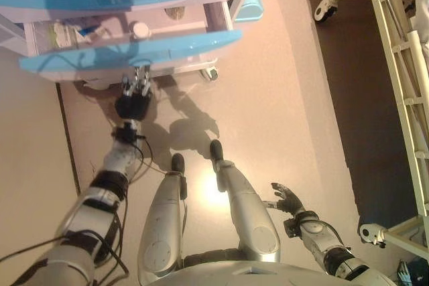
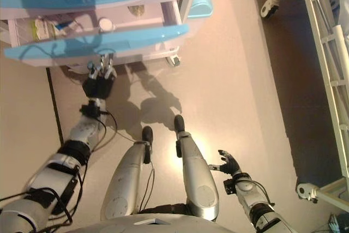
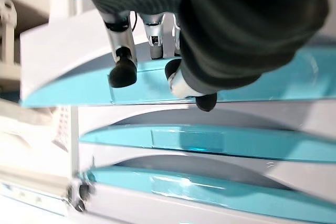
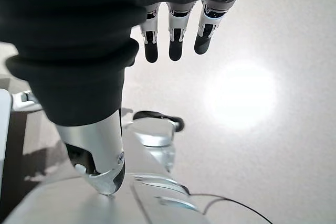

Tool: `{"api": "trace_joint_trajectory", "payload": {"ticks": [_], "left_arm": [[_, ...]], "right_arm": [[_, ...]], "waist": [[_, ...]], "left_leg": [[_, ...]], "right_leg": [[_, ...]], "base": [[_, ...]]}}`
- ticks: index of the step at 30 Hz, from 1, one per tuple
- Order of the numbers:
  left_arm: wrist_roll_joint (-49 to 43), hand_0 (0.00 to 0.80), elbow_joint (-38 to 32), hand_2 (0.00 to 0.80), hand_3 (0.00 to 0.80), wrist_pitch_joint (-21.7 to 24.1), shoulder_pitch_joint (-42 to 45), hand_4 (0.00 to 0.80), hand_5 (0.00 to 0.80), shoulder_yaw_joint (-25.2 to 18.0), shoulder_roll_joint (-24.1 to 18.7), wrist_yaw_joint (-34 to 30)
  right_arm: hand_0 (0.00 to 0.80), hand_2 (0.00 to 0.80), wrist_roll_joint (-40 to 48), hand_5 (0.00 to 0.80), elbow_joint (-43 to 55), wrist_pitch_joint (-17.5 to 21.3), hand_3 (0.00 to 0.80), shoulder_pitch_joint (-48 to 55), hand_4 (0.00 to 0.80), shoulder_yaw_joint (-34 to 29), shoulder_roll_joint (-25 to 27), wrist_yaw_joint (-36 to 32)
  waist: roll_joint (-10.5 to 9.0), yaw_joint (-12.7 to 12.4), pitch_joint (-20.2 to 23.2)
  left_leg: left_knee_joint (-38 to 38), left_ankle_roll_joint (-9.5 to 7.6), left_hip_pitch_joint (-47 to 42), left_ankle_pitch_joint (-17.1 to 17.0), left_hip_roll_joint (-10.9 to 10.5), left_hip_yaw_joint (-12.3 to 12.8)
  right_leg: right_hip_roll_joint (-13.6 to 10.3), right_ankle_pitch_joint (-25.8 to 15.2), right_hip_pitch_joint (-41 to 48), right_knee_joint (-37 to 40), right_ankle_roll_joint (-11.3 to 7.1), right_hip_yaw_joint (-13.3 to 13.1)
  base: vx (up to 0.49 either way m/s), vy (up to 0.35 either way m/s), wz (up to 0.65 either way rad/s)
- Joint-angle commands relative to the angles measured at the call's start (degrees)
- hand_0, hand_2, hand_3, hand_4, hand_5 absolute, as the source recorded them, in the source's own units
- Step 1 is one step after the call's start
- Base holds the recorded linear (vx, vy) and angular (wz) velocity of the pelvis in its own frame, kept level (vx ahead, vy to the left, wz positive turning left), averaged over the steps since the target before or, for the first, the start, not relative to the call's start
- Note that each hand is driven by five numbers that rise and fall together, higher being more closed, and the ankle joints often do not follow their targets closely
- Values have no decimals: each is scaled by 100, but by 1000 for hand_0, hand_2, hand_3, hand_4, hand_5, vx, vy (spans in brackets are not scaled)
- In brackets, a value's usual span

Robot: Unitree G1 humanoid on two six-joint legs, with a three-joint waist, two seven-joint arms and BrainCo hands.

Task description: Open the drawer and pick up the medicine

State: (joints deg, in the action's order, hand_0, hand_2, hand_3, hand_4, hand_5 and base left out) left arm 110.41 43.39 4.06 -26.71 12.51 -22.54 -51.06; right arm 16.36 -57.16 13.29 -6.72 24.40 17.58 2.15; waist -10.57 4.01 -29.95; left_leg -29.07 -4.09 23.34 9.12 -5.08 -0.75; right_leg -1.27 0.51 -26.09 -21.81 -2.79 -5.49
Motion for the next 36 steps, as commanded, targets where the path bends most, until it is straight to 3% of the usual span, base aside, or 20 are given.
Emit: {"api": "trace_joint_trajectory", "payload": {"ticks": [1,4,9,16,22,30,34,35,36], "left_arm": [[-24,800,-1837,800,800,-470,8,800,800,-525,489,-1914],[-280,800,-1112,800,800,-717,1081,800,800,-599,1006,-2173],[-432,800,178,800,800,-1345,2228,800,800,-1010,1141,-2182],[-1303,800,1599,800,800,-1710,3205,800,800,-1865,1317,-1248],[-1865,800,1945,800,800,-1718,3578,800,800,-2219,1341,-915],[-2477,800,1958,800,800,-1739,3553,800,800,-2066,1326,-845],[-2736,800,1919,800,800,-1407,3513,800,800,-1967,1287,-438],[-2787,690,1923,690,690,-1254,3494,690,690,-1945,1274,-274],[-2827,367,1933,367,367,-1175,3469,367,367,-1930,1259,-125]], "right_arm": [[0,0,-235,0,320,105,0,379,0,43,-139,58],[0,0,-456,0,461,-15,0,423,0,-205,-122,132],[0,0,-704,0,629,-121,0,517,0,-644,53,-29],[0,0,-976,0,117,117,0,658,0,-1154,94,-310],[0,0,-1071,0,-401,145,0,720,0,-1541,115,-434],[0,0,-1177,0,-856,302,0,792,0,-1788,58,-253],[0,0,-1284,0,-944,409,0,847,0,-1925,86,140],[0,0,-1274,0,-957,440,0,848,0,-1955,92,260],[0,0,-1293,0,-968,483,0,843,0,-1992,95,410]], "waist": [[451,-501,487],[585,-628,495],[718,-748,615],[848,-914,937],[1020,-1022,1298],[1108,-1011,1648],[1095,-975,1844],[1091,-967,1878],[1088,-958,1904]], "left_leg": [[255,153,131,-75,-97,-455],[436,178,-98,-155,-59,-470],[837,234,-499,-331,87,-442],[1370,382,-1074,-496,194,-494],[1643,501,-1440,-567,144,-539],[2002,516,-1908,-554,63,-566],[2146,496,-2097,-539,44,-580],[2175,491,-2135,-537,40,-580],[2206,487,-2174,-537,40,-576]], "right_leg": [[103,382,253,-109,273,329],[8,491,398,-160,296,502],[-55,551,773,7,367,752],[-106,632,1458,449,376,1105],[-207,669,1924,754,375,1337],[-229,652,2350,1067,337,1417],[-210,588,2521,1244,302,1364],[-207,571,2557,1284,292,1349],[-205,551,2593,1322,280,1337]], "base": [[-89,-12,23],[-88,0,19],[-65,-36,32],[-3,-62,13],[82,17,28],[77,34,21],[80,23,7],[82,23,8],[80,31,6]]}}
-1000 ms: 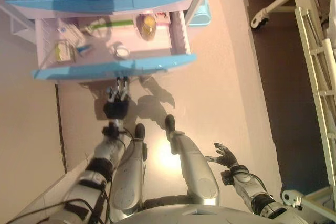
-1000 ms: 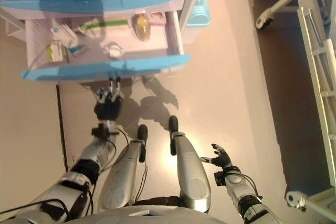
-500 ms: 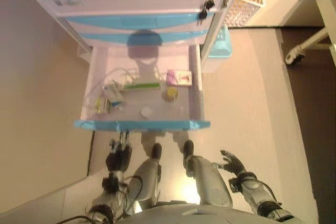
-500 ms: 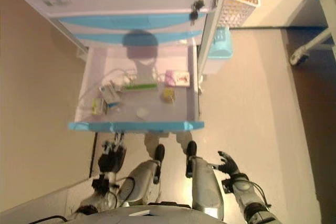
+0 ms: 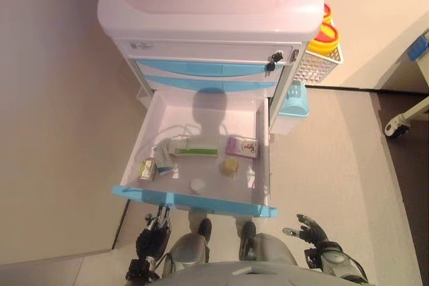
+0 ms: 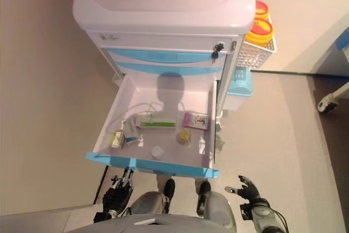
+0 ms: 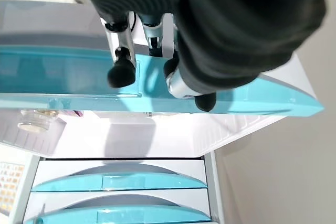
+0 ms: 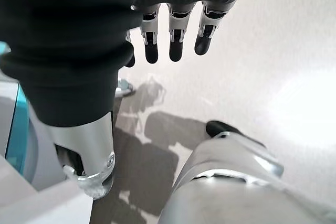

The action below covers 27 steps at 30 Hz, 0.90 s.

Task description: Open the drawer and pick up the medicine

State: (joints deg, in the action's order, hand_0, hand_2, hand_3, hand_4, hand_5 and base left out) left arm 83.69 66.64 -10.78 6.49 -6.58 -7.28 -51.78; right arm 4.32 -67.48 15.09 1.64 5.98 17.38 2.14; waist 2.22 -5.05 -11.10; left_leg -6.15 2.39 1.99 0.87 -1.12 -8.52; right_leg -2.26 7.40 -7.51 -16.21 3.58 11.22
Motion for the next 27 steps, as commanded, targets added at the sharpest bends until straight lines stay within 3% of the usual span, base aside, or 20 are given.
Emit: {"api": "trace_joint_trajectory", "payload": {"ticks": [1,5,6,7,8,11,13,16,19,27], "left_arm": [[-305,0,-384,0,0,562,116,0,0,30,-290,370],[-1312,0,-305,0,0,1451,-19,0,0,105,-420,1872],[-1733,0,-213,0,0,1559,-36,0,0,127,-464,2434],[-1817,0,-204,0,0,1609,-37,0,0,128,-469,2526],[-2449,0,-84,0,0,1895,-70,0,0,133,-556,3197],[-4052,0,158,0,0,2159,-119,0,0,180,-743,4394],[-5293,0,240,0,0,2250,-137,0,0,399,-896,4914],[-6599,0,247,0,0,2196,-77,0,0,817,-1049,5322],[-7084,0,280,0,0,2038,2,0,0,1206,-1126,5437],[-7168,0,701,0,0,1797,80,0,0,986,-1025,5188]], "right_arm": [[0,0,-141,0,71,380,0,-21,0,-225,144,603],[0,0,-57,0,315,496,0,-110,0,-446,263,1245],[0,0,-210,0,474,564,0,-120,0,-482,303,1491],[0,0,-214,0,493,556,0,-121,0,-485,306,1522],[0,0,-405,0,733,530,0,-156,0,-477,386,1833],[0,0,-813,0,1245,494,0,-258,0,-402,607,2486],[0,0,-972,0,1687,427,0,-397,0,-376,851,2766],[0,0,-1154,0,2458,348,0,-571,0,-341,1215,2940],[0,0,-1408,0,3345,211,0,-826,0,-231,1593,2919],[0,0,-2773,0,4716,836,0,-1428,0,445,1884,2315]], "waist": [[-198,-36,72],[-232,-15,217],[-245,-16,251],[-247,-16,253],[-266,-11,288],[-302,-21,339],[-316,-30,364],[-315,-37,400],[-300,-41,425],[-358,-165,538]], "left_leg": [[-50,-166,-93,292,-354,200],[49,-185,-256,314,-357,179],[49,-199,-279,325,-369,176],[48,-201,-284,328,-371,176],[65,-210,-330,344,-374,180],[80,-238,-395,375,-391,170],[104,-257,-423,387,-390,186],[158,-288,-457,394,-391,219],[196,-311,-490,412,-391,253],[338,-302,-542,407,-382,257]], "right_leg": [[-97,-161,783,807,-368,-367],[-105,-225,954,964,-432,-431],[-112,-245,998,1009,-452,-448],[-114,-248,1007,1016,-455,-450],[-122,-269,1061,1074,-473,-462],[-134,-311,1136,1161,-503,-497],[-140,-327,1158,1191,-517,-505],[-141,-358,1179,1252,-534,-529],[-151,-363,1180,1269,-548,-540],[-202,-377,1200,1359,-588,-478]], "base": [[89,28,7],[89,16,5],[54,7,3],[62,7,8],[52,7,13],[50,10,18],[17,15,12],[-6,21,6],[-10,33,6],[-3,11,6]]}}
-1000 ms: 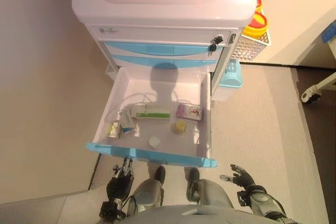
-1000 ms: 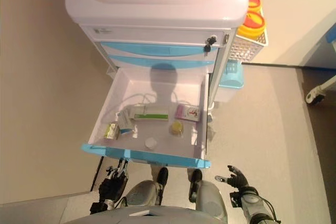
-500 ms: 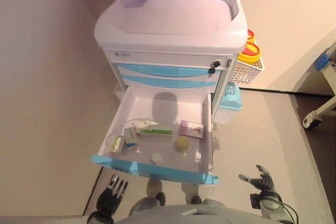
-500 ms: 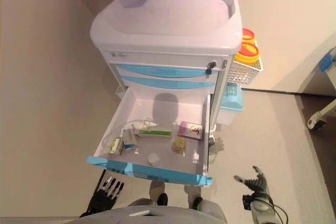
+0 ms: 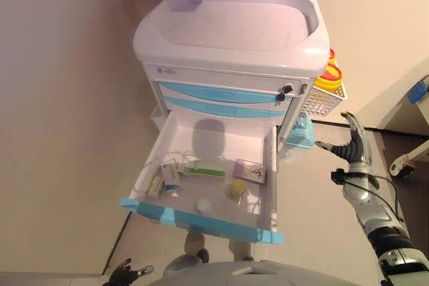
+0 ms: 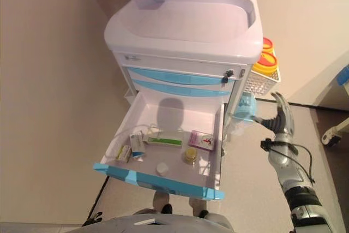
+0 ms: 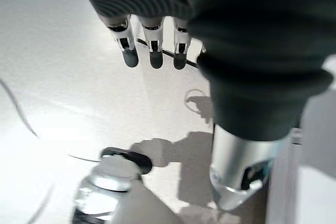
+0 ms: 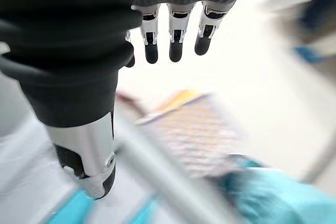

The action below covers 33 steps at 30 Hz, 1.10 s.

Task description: Open the drawer and pick up the medicine

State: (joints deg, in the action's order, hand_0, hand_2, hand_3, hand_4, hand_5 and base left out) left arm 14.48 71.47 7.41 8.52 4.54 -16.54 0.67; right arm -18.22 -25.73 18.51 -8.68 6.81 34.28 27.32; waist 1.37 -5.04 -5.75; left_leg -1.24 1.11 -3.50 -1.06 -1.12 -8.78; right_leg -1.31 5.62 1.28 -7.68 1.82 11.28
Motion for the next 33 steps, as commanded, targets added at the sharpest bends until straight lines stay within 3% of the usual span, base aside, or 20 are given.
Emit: {"api": "trace_joint_trajectory", "payload": {"ticks": [1,5,13,23,33], "left_arm": [[-251,0,223,0,0,-29,-122,0,0,-130,-89,-58],[-292,0,190,0,0,-79,-170,0,0,-90,-54,-159],[-198,0,-125,0,0,-247,-357,0,0,207,-142,-227],[-318,0,-105,0,0,-514,-583,0,0,464,-279,-315],[-507,0,-141,0,0,-413,-628,0,0,552,-311,-396]], "right_arm": [[0,0,-565,0,586,496,0,-430,0,421,194,-227],[0,0,-1150,0,805,678,0,-812,0,1092,367,-686],[0,0,-1796,0,-26,249,0,-1388,0,2251,350,-1376],[0,0,-2762,0,-1605,45,0,-1546,0,2804,-5,-1552],[0,0,-3941,0,-2166,342,0,-1419,0,3150,-112,-1187]], "waist": [[-279,-170,8],[-325,-285,50],[-368,-624,41],[-352,-922,27],[-362,-1076,10]], "left_leg": [[-145,-170,6,595,-380,279],[-87,-133,30,542,-370,245],[-30,-117,120,448,-429,14],[49,-105,171,354,-450,-164],[107,-109,154,310,-459,-238]], "right_leg": [[-301,-201,322,510,-415,-479],[-344,-199,313,512,-437,-401],[-431,-215,347,554,-455,-121],[-484,-206,365,532,-469,203],[-503,-191,388,501,-475,334]], "base": [[-3,-3,11],[-8,-3,9],[-16,-14,21],[-3,-14,23],[13,-12,13]]}}
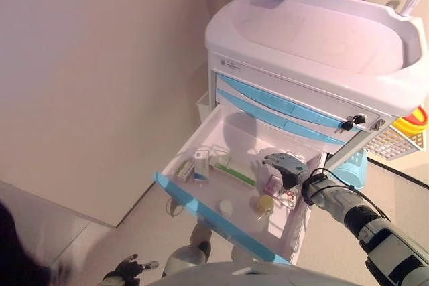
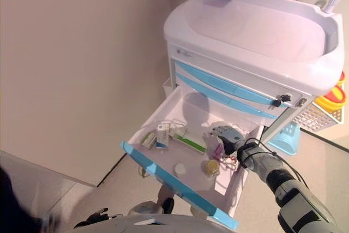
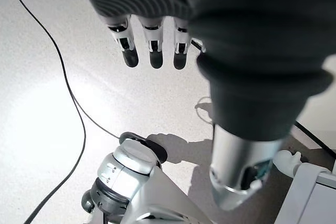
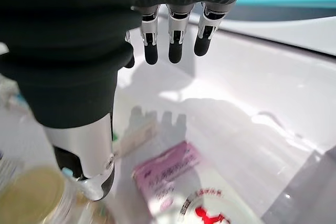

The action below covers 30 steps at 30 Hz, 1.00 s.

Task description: Open the drawer and pick up the medicine

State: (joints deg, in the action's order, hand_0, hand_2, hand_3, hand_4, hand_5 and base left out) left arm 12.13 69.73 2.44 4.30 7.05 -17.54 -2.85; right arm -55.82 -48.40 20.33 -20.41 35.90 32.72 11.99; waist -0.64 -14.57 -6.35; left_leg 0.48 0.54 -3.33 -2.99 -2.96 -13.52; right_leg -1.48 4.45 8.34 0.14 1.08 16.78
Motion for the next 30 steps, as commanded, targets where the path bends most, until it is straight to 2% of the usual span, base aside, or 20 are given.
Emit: {"api": "trace_joint_trajectory", "payload": {"ticks": [1,12,26,30], "left_arm": [[-283,0,19,0,0,103,-207,0,0,315,-202,-45],[-443,0,-3,0,0,164,-172,0,0,373,-142,-41],[-639,0,25,0,0,174,-101,0,0,329,-97,-54],[-652,0,38,0,0,192,-100,0,0,329,-78,-48]], "right_arm": [[0,0,-292,0,66,170,0,-200,0,266,27,405],[0,0,-852,0,-251,197,0,137,0,374,-158,642],[0,0,-1191,0,-300,496,0,460,0,554,-259,407],[0,0,-1186,0,-303,443,0,538,0,560,-284,422]], "waist": [[-160,-137,63],[-143,-204,57],[-175,-190,95],[-177,-164,98]], "left_leg": [[-66,-53,136,500,-275,229],[-36,-46,71,490,-278,199],[-2,-30,-49,494,-247,249],[4,-28,-72,497,-239,271]], "right_leg": [[-490,-70,-315,-287,-401,-202],[-512,-36,-260,-313,-388,-87],[-500,-6,-190,-315,-356,-79],[-494,-6,-181,-310,-355,-92]], "base": [[11,-6,5],[17,5,7],[8,4,2],[0,0,0]]}}
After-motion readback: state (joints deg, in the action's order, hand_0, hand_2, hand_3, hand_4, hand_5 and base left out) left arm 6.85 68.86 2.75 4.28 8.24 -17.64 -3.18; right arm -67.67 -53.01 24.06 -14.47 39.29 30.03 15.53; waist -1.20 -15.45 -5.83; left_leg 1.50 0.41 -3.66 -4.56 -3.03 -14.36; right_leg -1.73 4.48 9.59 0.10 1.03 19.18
